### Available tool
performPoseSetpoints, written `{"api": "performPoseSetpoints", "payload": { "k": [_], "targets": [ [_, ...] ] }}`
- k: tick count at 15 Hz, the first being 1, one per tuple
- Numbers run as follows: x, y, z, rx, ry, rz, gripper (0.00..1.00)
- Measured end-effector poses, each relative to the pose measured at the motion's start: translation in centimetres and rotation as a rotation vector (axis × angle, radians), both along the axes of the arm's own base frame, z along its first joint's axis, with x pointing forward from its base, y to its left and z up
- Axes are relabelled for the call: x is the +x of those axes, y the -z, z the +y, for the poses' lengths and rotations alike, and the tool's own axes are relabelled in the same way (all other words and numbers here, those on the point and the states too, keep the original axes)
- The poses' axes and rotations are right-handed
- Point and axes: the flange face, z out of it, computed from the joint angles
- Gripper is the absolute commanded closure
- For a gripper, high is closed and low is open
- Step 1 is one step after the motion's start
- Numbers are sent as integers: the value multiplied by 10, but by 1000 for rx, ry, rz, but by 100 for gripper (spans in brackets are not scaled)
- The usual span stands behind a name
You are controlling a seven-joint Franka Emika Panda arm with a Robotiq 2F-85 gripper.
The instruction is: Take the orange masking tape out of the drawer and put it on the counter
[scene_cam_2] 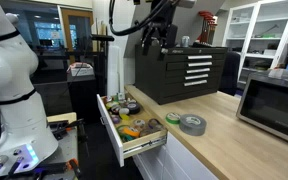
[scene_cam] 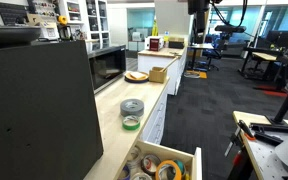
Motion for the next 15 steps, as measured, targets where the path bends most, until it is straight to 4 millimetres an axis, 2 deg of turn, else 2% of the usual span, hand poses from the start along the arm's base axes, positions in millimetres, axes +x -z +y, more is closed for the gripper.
{"api": "performPoseSetpoints", "payload": {
  "k": [10, 12, 15],
  "targets": [
    [1, 2, 4, -1, -7, 3, 0],
    [5, 10, 7, -4, -15, 8, 0],
    [17, 36, 17, -13, -39, 23, 0]
  ]
}}
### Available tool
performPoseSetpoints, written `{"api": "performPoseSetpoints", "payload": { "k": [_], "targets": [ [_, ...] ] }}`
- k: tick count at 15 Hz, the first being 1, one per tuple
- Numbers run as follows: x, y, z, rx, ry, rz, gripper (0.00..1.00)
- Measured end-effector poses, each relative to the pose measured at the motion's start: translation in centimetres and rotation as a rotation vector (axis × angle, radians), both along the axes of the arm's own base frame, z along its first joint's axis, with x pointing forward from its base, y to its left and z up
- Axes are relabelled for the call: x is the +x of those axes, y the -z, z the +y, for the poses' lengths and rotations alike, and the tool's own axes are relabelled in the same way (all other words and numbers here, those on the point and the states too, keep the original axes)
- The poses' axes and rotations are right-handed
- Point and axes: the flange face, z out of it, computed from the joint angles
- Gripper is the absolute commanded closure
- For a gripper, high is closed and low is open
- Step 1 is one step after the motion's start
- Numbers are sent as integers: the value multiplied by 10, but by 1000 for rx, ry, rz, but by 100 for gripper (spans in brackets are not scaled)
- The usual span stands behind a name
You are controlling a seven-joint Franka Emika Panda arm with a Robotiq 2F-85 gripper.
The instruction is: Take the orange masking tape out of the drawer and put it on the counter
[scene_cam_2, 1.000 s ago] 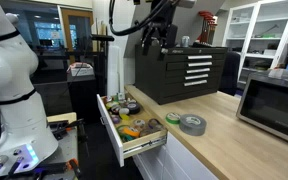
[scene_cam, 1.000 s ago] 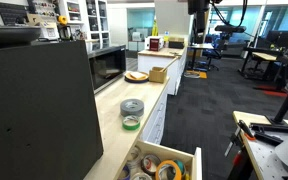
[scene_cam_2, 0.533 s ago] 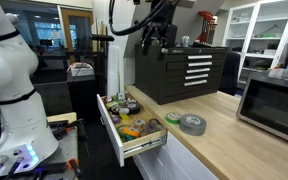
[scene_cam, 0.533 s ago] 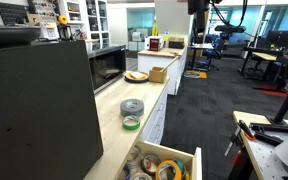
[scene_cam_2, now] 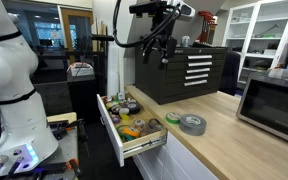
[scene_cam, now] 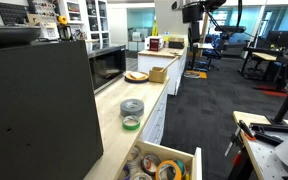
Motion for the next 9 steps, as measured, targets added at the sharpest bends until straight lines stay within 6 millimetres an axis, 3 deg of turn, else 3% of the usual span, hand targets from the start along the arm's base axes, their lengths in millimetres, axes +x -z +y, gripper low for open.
{"api": "performPoseSetpoints", "payload": {
  "k": [9],
  "targets": [
    [37, 71, 43, -25, -100, 15, 0]
  ]
}}
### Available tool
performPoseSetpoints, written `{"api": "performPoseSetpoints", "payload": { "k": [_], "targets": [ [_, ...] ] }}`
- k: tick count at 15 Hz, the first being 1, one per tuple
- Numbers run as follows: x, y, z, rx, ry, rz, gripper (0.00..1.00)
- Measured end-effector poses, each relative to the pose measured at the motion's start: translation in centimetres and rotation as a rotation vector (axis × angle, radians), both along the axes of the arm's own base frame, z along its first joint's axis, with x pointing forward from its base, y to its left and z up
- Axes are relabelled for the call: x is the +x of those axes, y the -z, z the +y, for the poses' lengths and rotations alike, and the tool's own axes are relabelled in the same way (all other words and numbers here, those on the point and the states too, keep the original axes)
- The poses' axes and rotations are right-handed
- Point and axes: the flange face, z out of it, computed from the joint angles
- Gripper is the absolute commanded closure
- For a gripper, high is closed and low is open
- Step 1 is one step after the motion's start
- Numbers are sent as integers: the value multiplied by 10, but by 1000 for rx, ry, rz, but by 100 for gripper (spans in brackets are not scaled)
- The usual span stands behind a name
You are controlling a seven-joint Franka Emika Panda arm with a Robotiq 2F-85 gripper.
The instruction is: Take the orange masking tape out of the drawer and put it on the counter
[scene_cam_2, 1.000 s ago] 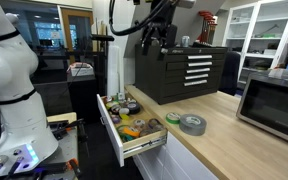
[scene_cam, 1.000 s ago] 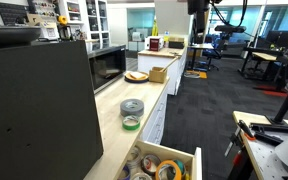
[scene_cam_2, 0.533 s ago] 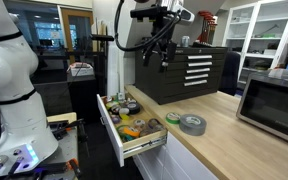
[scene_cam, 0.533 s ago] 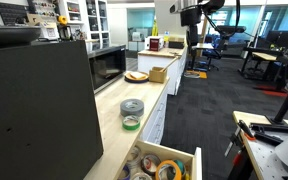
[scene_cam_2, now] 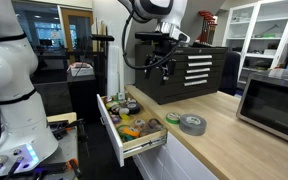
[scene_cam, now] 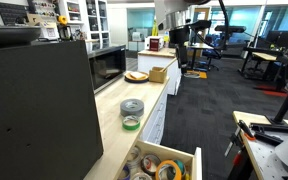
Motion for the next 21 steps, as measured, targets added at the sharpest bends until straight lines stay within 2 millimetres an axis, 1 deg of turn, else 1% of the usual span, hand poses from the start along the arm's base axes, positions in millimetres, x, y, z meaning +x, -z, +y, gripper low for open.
{"api": "performPoseSetpoints", "payload": {
  "k": [3, 5, 8, 10, 12, 16, 19, 21],
  "targets": [
    [6, 19, 31, -6, -60, -24, 0],
    [7, 29, 59, -9, -111, -44, 0],
    [7, 40, 99, -11, -188, -73, 0],
    [6, 42, 116, -10, -223, -80, 0],
    [5, 43, 123, -10, -236, -79, 0],
    [5, 43, 123, -10, -236, -79, 0],
    [6, 43, 116, -21, -232, -80, 0],
    [7, 46, 111, -25, -226, -120, 0]
  ]
}}
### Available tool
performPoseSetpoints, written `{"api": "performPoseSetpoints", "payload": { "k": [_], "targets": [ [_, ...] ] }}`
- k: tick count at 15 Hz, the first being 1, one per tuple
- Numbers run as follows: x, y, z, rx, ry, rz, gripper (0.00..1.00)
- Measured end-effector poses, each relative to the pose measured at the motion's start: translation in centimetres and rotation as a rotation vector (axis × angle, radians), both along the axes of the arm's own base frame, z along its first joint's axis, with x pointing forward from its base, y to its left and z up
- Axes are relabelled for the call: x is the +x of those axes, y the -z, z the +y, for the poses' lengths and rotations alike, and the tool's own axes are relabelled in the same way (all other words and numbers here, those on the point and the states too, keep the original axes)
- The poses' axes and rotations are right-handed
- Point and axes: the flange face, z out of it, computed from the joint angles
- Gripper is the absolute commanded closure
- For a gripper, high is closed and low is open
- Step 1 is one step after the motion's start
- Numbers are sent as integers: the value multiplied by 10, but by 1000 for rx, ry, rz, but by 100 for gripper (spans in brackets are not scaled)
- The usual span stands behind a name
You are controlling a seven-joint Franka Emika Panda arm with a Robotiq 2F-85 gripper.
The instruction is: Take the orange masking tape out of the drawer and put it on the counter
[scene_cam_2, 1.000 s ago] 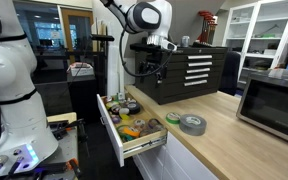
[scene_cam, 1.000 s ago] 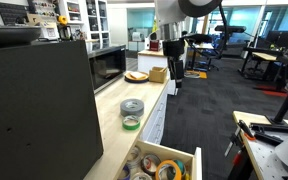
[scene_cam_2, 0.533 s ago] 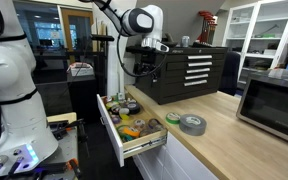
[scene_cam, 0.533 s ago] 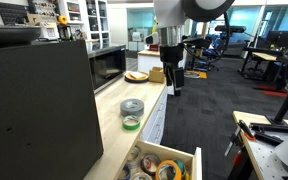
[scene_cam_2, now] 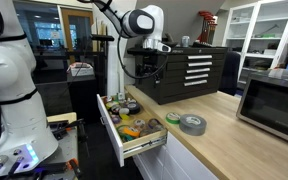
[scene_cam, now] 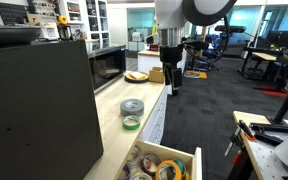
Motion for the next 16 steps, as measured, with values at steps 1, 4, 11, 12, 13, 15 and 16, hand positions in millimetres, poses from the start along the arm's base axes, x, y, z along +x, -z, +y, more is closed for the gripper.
{"api": "performPoseSetpoints", "payload": {
  "k": [1, 4, 11, 12, 13, 15, 16],
  "targets": [
    [1, 3, 0, 3, 4, -33, 0],
    [0, 19, 6, 13, 17, -141, 0],
    [-15, 60, 36, 23, 25, -307, 0],
    [-16, 67, 40, 22, 28, -322, 0],
    [-18, 75, 43, 20, 29, -332, 0],
    [-20, 92, 52, 19, 36, -336, 0],
    [-22, 100, 59, 20, 37, -332, 0]
  ]
}}
